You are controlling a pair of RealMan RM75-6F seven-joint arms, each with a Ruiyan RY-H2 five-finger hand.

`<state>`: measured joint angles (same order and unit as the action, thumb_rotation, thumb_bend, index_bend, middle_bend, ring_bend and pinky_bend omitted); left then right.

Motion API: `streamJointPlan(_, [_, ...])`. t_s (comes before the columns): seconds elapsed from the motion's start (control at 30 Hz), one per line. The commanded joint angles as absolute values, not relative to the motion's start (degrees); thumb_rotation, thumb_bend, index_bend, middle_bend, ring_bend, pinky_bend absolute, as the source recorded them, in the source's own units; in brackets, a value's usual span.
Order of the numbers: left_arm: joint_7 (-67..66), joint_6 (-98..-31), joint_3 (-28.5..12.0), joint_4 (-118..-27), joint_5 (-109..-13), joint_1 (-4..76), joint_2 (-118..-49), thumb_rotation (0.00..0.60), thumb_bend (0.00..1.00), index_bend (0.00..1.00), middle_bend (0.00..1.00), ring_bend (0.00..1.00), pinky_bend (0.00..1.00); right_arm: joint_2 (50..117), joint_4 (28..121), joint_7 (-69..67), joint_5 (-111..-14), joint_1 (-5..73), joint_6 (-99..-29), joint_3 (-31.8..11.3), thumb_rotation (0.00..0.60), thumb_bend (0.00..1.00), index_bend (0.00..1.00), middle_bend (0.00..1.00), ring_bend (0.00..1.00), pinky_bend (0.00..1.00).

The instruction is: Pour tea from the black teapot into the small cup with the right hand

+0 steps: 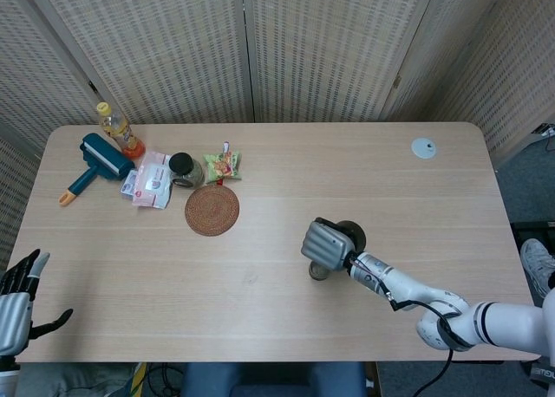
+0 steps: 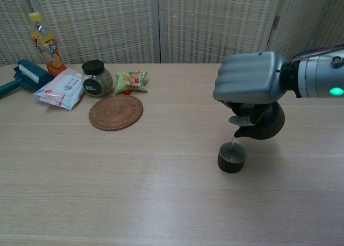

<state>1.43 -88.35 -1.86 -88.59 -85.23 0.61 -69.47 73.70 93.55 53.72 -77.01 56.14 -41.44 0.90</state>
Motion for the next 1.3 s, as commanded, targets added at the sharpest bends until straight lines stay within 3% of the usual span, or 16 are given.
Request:
streamJointPlan(0.03, [1.4,-88.3,-1.9,-88.6,-85.2,0.6,-69.5,0.6,0.18,0.03,0.0,0.0,0.06,73.9,93.7,52.9,-76.9,55.8,-42.0,0.9,0.36,0.48,0.99,0.96,0.82,0.74])
streamJointPlan(0.53, [0.9,-88.2,-2.0,-89.1,-85.5,0.9,-69.3,0.6,0.18,0.03,0.0,0.0,0.06,75.4,92.4,41.3,-79.2,50.2,-50.5,0.1,0.363,0.48,0.99,0.96,0.82,0.74])
streamJointPlan(0.87, [0.5,-88.0,-1.9,-89.6,-85.8,1.1,-69.2,0.6,0.18,0.03,0.0,0.0,0.06,77.3,89.9,27.8,-75.8,45.0,-56.4,-3.4,0.416,0.47,0.99,0.94,0.82,0.74])
streamJointPlan(1.23, [-0.1,-87.6,-1.8,-90.0,-85.7,1.4,-69.2,0.6,0.18,0.03,0.0,0.0,0.06,80.2,83.5,9.0,-67.7,43.5,-52.8,-9.3,0.415,0.3,0.99,0.93,0.81,0.74])
streamJointPlan(1.3, [-0.3,-87.4,-1.7,-90.0,-85.7,1.4,-69.2,0.6,0.18,0.03,0.0,0.0,0.06,80.9,81.9,7.7,-67.2,43.7,-51.9,-9.7,0.414,0.22,0.99,0.93,0.81,0.74])
